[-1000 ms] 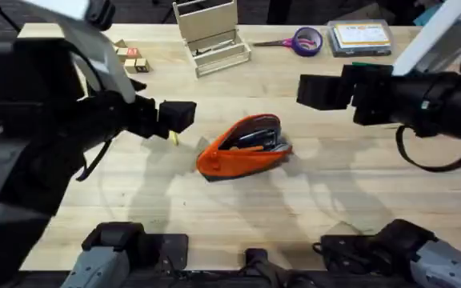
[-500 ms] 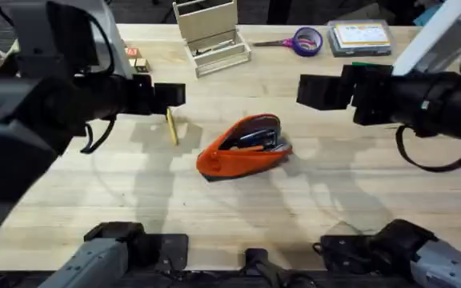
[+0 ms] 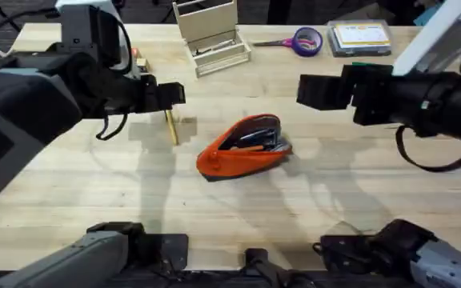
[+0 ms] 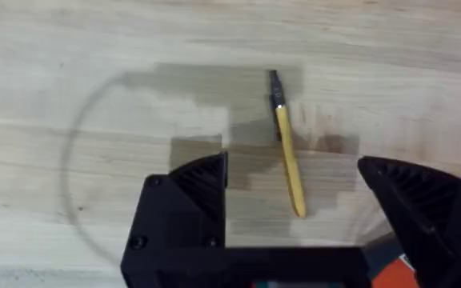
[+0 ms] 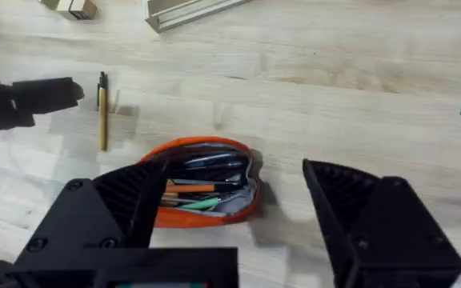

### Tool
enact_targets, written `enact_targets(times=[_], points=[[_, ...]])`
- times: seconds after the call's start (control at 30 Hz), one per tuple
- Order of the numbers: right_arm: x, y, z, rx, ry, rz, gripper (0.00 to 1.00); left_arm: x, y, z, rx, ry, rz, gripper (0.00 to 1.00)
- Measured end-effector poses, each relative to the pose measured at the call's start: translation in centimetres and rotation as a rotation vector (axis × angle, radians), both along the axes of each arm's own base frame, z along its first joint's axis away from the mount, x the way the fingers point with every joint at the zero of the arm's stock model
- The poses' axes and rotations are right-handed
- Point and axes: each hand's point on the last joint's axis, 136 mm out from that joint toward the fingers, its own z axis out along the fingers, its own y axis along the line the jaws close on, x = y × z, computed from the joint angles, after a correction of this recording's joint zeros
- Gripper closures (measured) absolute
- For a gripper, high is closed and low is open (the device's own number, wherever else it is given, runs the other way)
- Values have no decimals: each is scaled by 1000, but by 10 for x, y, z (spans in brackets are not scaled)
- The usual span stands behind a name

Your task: Unzip the bag, pick up the pens from the table one at a time and place them inside, then zip the bag closed.

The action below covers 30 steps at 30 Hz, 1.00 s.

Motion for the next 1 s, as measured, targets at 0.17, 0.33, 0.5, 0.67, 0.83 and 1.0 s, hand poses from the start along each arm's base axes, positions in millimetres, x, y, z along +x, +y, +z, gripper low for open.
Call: enact_targets(times=[0.17, 0.33, 0.5, 0.67, 0.83, 1.0], points=[[0, 0, 0, 0, 0, 0, 5, 1, 3, -19, -18, 58, 65, 7], [0, 0, 0, 0, 0, 0, 4, 3, 3, -19, -19, 54, 70, 7], [0, 0, 0, 0, 0, 0, 4, 7, 3, -17, -43, 37, 108, 7], [0, 0, 0, 0, 1, 0, 4, 9, 3, -32, -54, 83, 132, 6], [0, 0, 0, 0, 0, 0, 4, 7, 0, -55, -54, 157, 135, 6], [0, 0, 0, 0, 0, 0, 4, 6, -12, -68, -28, 193, 112, 6]])
